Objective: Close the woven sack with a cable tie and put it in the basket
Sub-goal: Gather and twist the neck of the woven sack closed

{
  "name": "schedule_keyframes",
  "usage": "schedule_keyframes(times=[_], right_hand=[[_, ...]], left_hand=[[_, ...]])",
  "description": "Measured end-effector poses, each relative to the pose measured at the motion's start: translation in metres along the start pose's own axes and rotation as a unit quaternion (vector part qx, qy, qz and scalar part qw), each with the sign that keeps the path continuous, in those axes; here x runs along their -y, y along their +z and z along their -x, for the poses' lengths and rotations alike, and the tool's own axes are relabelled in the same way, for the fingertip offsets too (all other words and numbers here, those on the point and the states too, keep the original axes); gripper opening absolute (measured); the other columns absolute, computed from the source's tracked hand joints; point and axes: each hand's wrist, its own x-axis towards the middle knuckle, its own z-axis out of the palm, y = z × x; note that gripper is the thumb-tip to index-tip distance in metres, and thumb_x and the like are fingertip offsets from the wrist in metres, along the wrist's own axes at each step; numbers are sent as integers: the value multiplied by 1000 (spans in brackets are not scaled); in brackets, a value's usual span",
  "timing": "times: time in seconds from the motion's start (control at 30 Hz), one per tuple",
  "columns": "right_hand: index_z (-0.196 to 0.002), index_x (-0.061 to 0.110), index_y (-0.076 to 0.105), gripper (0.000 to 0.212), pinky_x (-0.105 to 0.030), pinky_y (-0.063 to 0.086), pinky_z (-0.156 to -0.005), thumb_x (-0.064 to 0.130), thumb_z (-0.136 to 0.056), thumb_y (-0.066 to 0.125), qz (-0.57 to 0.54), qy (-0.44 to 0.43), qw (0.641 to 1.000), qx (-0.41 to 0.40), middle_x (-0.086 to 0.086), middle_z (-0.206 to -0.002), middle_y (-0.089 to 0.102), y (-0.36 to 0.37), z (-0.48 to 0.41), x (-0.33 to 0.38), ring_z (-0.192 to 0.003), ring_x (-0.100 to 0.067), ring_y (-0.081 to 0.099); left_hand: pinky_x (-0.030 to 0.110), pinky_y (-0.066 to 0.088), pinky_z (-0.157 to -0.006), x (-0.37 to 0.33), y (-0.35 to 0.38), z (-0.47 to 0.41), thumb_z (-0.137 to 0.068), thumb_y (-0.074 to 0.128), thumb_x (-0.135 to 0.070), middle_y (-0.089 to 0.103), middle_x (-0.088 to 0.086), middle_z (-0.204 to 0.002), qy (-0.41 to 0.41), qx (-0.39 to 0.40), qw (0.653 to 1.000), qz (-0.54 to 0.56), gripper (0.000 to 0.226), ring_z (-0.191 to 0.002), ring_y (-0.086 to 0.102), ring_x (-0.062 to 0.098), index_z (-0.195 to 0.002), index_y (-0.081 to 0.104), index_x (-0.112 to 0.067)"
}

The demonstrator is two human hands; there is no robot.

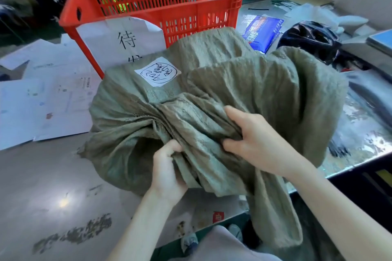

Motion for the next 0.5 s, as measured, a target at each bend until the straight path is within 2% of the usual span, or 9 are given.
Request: schedule_keyframes(times=[0.07,0.13,0.2,0.27,0.33,0.4,0.5], right_hand=[[-99,5,55,23,-42,50,-75,6,-78,64,6,-2,1000,21,-4,-88,67,3,1,-3,-82,-16,64],[-96,10,54,19,-43,51,-70,8,-79,64,15,-11,999,27,-3,-84,66,5,2,-4,-74,-17,63],[-94,16,51,20,-46,51,-67,11,-79,63,42,-31,998,34,-1,-84,64,10,4,-4,-75,-19,62],[-91,19,45,23,-47,51,-63,10,-78,62,88,-55,993,47,-2,-82,60,18,6,-3,-74,-22,60],[-87,22,39,27,-49,49,-58,8,-78,60,124,-65,988,72,-4,-76,55,27,8,-1,-67,-24,55],[-84,23,37,26,-49,49,-56,8,-79,58,127,-56,986,92,-4,-75,54,32,9,-1,-63,-25,53],[-79,20,40,20,-48,49,-57,21,-86,58,125,-36,987,99,1,-73,50,29,9,-1,-63,-20,51]], left_hand=[[52,40,-104,-4,-4,-3,-69,56,-21,63,23,-126,16,34,998,46,50,-119,57,40,-115,68,-3],[49,46,-101,-6,-3,-7,-74,62,-33,62,20,-130,40,67,995,66,53,-121,57,36,-120,67,-7],[43,53,-93,-7,4,-11,-83,52,-46,65,18,-126,49,62,995,54,53,-116,62,32,-116,70,-9],[40,57,-86,-8,14,-18,-81,48,-51,70,17,-116,35,51,998,28,55,-106,68,28,-106,75,-9],[44,56,-89,-8,20,-28,-76,58,-46,69,20,-116,10,27,1000,-4,55,-103,68,31,-111,72,-6],[50,51,-95,-6,21,-38,-72,72,-36,64,24,-123,7,-17,999,-42,59,-111,63,38,-121,65,-3],[52,51,-95,-2,20,-51,-69,77,-30,63,25,-125,34,-72,995,-67,65,-111,63,39,-125,59,-3]])
